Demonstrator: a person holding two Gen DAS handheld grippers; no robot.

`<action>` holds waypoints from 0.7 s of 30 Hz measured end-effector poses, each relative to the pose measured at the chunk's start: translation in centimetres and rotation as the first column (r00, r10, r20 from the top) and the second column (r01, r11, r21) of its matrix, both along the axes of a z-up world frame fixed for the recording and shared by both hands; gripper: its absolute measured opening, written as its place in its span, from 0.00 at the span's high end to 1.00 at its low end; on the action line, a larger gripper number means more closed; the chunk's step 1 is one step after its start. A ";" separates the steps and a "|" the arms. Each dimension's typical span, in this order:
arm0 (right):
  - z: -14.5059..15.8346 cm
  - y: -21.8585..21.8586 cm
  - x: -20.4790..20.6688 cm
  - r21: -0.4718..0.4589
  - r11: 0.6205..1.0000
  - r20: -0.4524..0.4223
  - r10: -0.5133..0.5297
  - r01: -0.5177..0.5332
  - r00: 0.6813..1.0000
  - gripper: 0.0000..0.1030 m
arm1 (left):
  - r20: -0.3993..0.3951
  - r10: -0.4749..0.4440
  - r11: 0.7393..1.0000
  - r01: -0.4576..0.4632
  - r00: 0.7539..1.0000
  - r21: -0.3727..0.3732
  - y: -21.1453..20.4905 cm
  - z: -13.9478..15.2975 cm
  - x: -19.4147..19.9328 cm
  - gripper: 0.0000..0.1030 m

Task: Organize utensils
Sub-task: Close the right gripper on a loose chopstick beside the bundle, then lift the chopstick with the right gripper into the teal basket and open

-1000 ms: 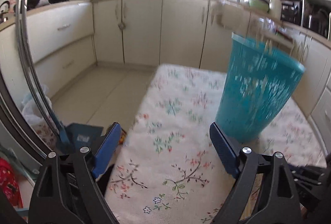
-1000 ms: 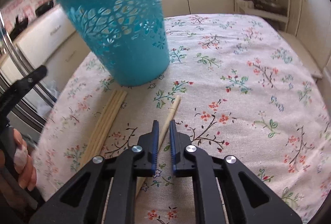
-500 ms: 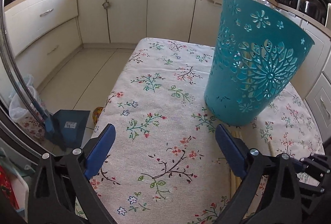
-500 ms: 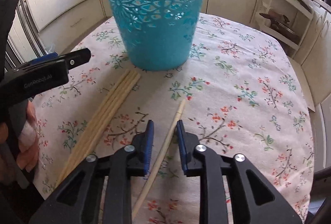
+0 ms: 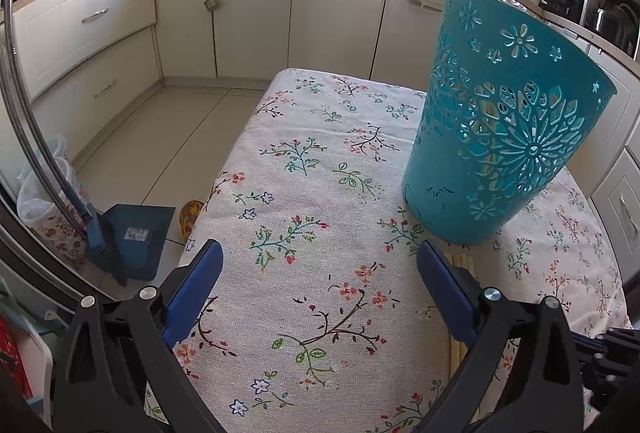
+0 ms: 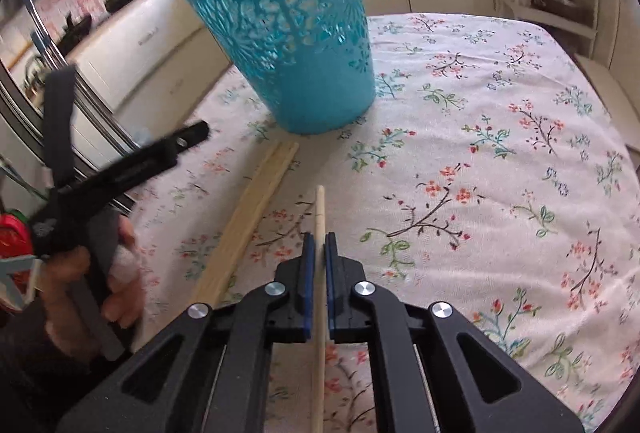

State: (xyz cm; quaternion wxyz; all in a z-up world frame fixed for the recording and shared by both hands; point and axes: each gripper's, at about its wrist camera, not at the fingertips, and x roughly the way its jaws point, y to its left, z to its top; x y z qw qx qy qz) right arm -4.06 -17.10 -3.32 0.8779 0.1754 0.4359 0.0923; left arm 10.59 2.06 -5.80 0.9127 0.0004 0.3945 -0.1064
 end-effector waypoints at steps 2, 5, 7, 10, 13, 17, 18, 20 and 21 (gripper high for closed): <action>1.1 -0.4 -0.4 0.060 0.998 0.041 -0.007 0.004 0.999 0.94 | -0.002 -0.001 1.000 0.001 1.000 0.002 -0.1 0.0 0.0 0.09; 3.2 -1.0 -0.7 0.141 0.990 0.111 -0.030 0.014 0.993 0.94 | -0.006 -0.003 1.000 0.003 1.000 0.004 -0.1 -0.1 0.1 0.09; 4.7 -1.6 -0.8 0.185 0.983 0.157 -0.043 0.013 0.987 0.94 | -0.008 -0.003 1.000 0.003 1.000 0.004 -0.2 -0.1 0.1 0.09; 7.4 -2.3 -0.6 0.238 0.971 0.230 -0.062 0.005 0.971 0.94 | -0.010 -0.004 1.000 0.004 1.000 0.005 -0.2 -0.1 0.1 0.09; 10.3 -2.8 0.3 0.284 0.959 0.301 -0.070 -0.019 0.951 0.94 | -0.011 -0.006 1.000 0.006 1.000 0.008 -0.3 -0.2 0.1 0.09; 14.7 -3.0 2.6 0.313 0.949 0.411 -0.106 -0.031 0.905 0.94 | -0.012 -0.007 1.000 0.007 1.000 0.011 -0.5 -0.2 0.1 0.09; 15.7 -3.0 3.2 0.313 0.949 0.435 -0.125 -0.020 0.892 0.94 | -0.011 -0.006 1.000 0.007 1.000 0.011 -0.5 -0.2 0.1 0.09; 17.8 -2.8 4.8 0.303 0.953 0.491 -0.180 0.027 0.852 0.94 | -0.011 -0.006 1.000 0.007 1.000 0.010 -0.4 -0.2 0.1 0.09; 18.6 -2.7 5.5 0.293 0.954 0.512 -0.208 0.058 0.833 0.94 | -0.011 -0.007 1.000 0.007 1.000 0.009 -0.4 -0.2 0.1 0.09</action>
